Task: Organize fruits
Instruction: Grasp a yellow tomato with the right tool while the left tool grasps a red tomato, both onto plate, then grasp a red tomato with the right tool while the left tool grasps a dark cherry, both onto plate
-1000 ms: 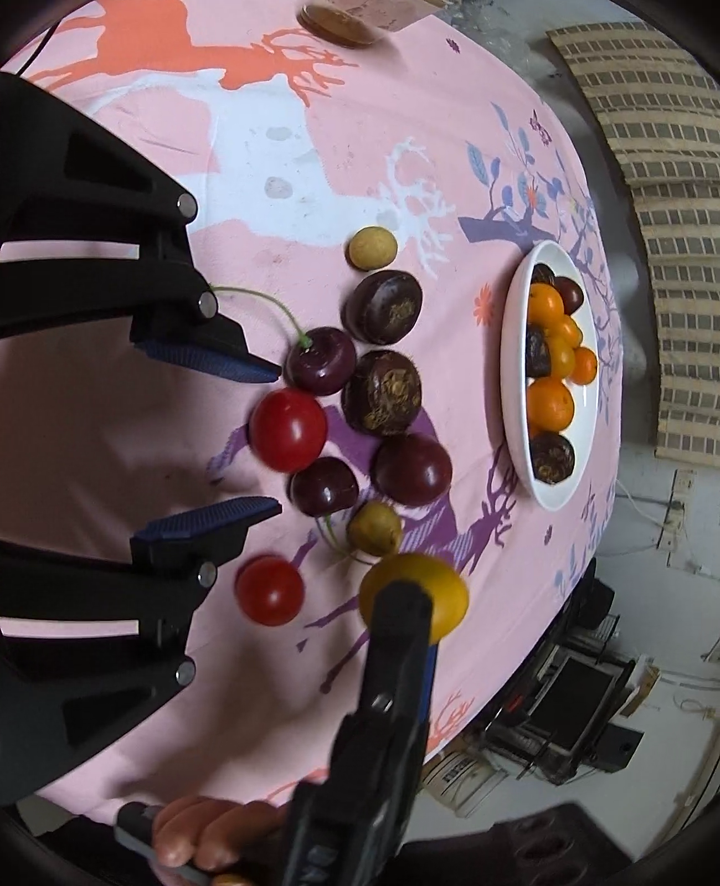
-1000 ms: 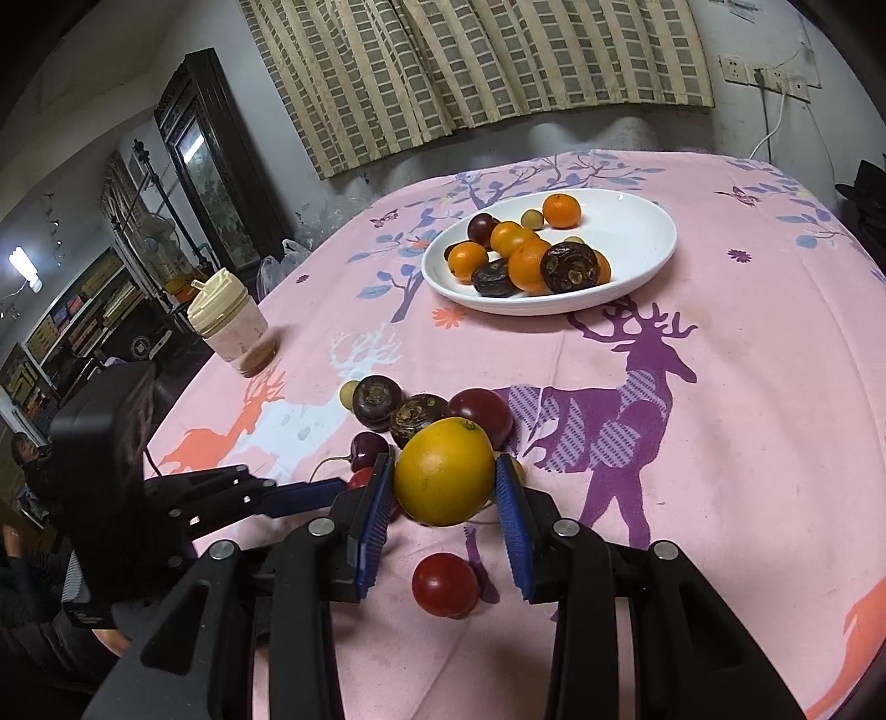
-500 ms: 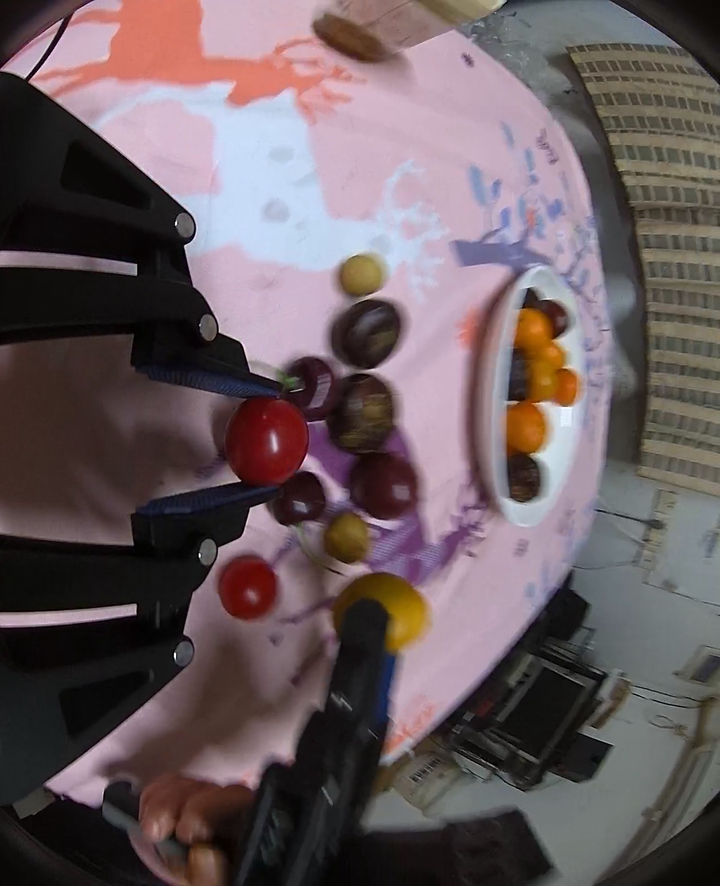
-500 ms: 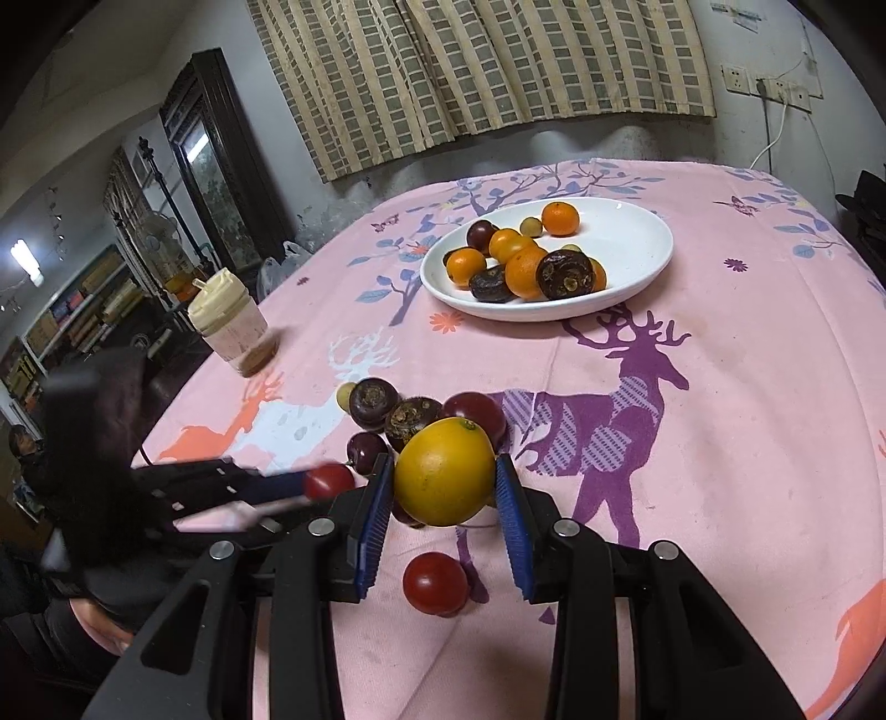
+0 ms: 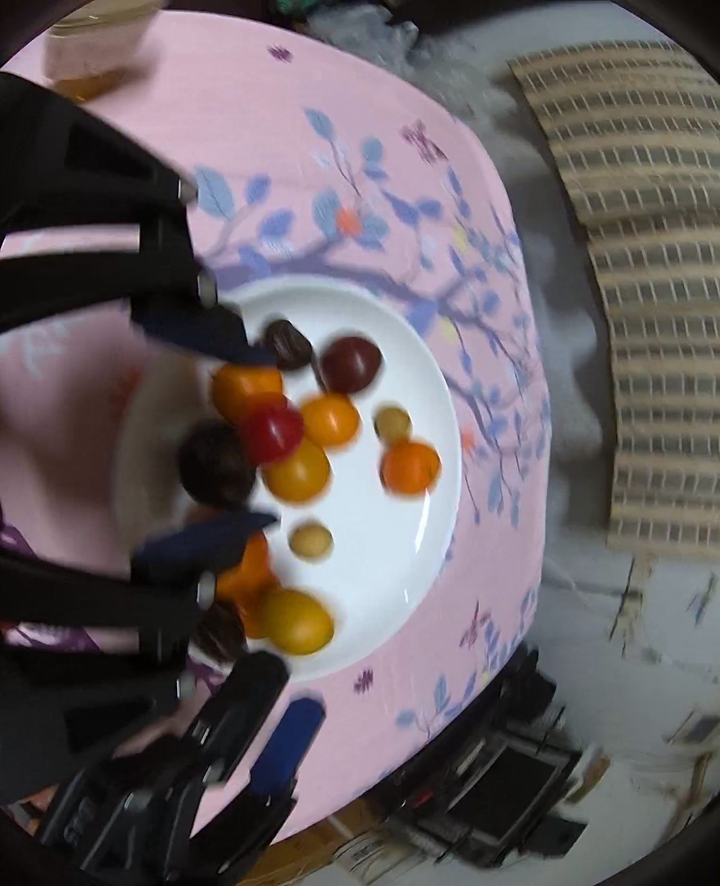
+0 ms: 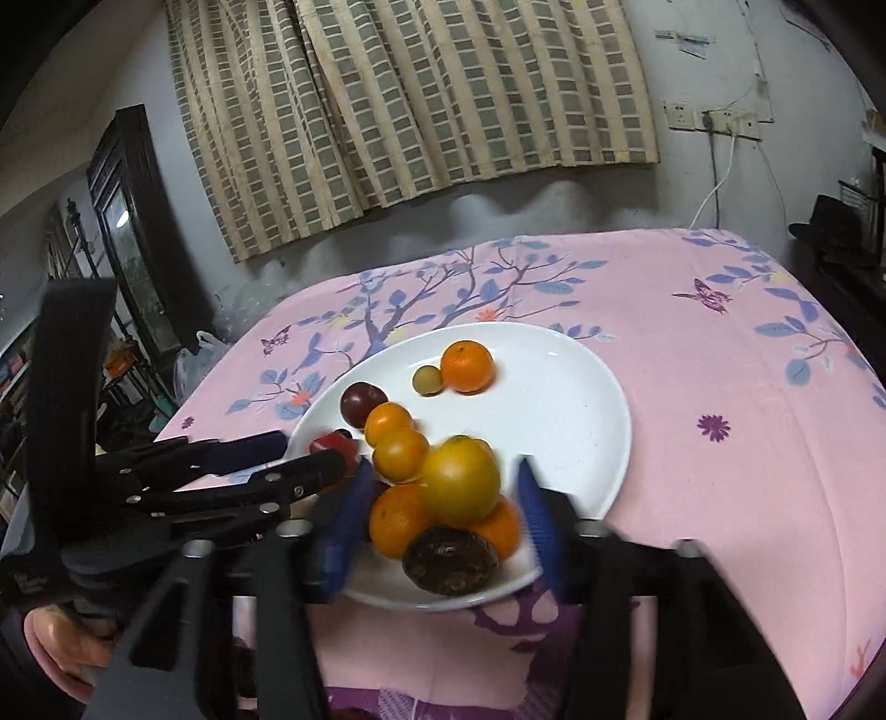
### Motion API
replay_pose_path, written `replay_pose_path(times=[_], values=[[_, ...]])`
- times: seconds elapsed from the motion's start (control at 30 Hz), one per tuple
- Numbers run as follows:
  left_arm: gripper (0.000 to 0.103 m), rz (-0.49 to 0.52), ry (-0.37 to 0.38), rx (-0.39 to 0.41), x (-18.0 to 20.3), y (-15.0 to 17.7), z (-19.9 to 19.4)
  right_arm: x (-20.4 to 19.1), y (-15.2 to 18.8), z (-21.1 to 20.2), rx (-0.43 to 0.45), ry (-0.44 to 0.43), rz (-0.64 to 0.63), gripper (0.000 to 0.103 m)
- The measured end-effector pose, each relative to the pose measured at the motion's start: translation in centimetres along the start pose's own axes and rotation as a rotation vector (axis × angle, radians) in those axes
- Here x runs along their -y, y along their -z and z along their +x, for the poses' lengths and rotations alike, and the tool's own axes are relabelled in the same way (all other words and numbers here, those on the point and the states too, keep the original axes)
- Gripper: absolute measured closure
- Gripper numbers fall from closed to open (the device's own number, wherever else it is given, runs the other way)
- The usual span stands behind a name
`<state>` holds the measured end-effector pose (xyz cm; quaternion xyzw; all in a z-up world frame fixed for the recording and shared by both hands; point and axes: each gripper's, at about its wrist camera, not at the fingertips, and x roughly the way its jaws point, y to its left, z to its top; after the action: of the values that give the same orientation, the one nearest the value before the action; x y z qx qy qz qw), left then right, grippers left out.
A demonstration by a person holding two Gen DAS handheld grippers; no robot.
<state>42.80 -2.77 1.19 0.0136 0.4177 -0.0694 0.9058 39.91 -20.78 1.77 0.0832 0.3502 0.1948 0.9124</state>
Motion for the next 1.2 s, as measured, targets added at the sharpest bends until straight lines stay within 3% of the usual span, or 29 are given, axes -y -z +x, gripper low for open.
replay_pose_path(times=[0.07,0.1,0.17,0.27,0.4,0.5,0.67,0.77,0.97,1.07,1.2], values=[[0.016,0.0,0.026,0.062,-1.0,1.8,-2.6,-0.5,1.3,-1.7,-0.004,-0.079,-0.006,0.044],[0.012,0.008,0.008,0.082,-1.4,2.9,-3.8,-0.9,2.1,-2.5,-0.009,-0.088,-0.021,0.043],[0.011,-0.002,-0.016,0.115,-2.2,5.4,-6.3,-1.9,4.1,-4.1,-0.022,-0.099,-0.066,0.043],[0.009,-0.065,0.025,0.095,-3.4,9.5,-8.8,-2.9,7.0,-5.5,-0.083,-0.099,-0.115,0.043],[0.009,-0.123,0.061,0.091,-4.4,14.3,-10.6,-4.0,10.6,-7.5,-0.18,-0.077,-0.196,0.043],[0.009,-0.126,0.039,0.046,-4.7,16.6,-10.6,-4.7,13.0,-9.0,-0.218,-0.09,-0.248,0.038],[0.009,-0.145,-0.03,0.043,-5.3,17.3,-10.4,-6.7,16.0,-9.5,-0.288,-0.068,-0.36,0.038],[0.009,-0.155,-0.019,0.032,-5.6,17.5,-10.1,-6.8,16.5,-9.2,-0.317,-0.06,-0.369,0.039],[0.009,-0.134,-0.023,0.039,-5.4,17.6,-10.2,-7.1,16.9,-8.9,-0.314,-0.046,-0.402,0.053],[0.009,-0.119,-0.022,0.048,-4.9,17.6,-10.2,-7.3,17.3,-8.5,-0.331,-0.045,-0.419,0.074],[0.01,-0.059,0.02,0.033,-3.5,17.9,-9.8,-6.3,16.6,-8.9,-0.306,-0.054,-0.358,0.075]])
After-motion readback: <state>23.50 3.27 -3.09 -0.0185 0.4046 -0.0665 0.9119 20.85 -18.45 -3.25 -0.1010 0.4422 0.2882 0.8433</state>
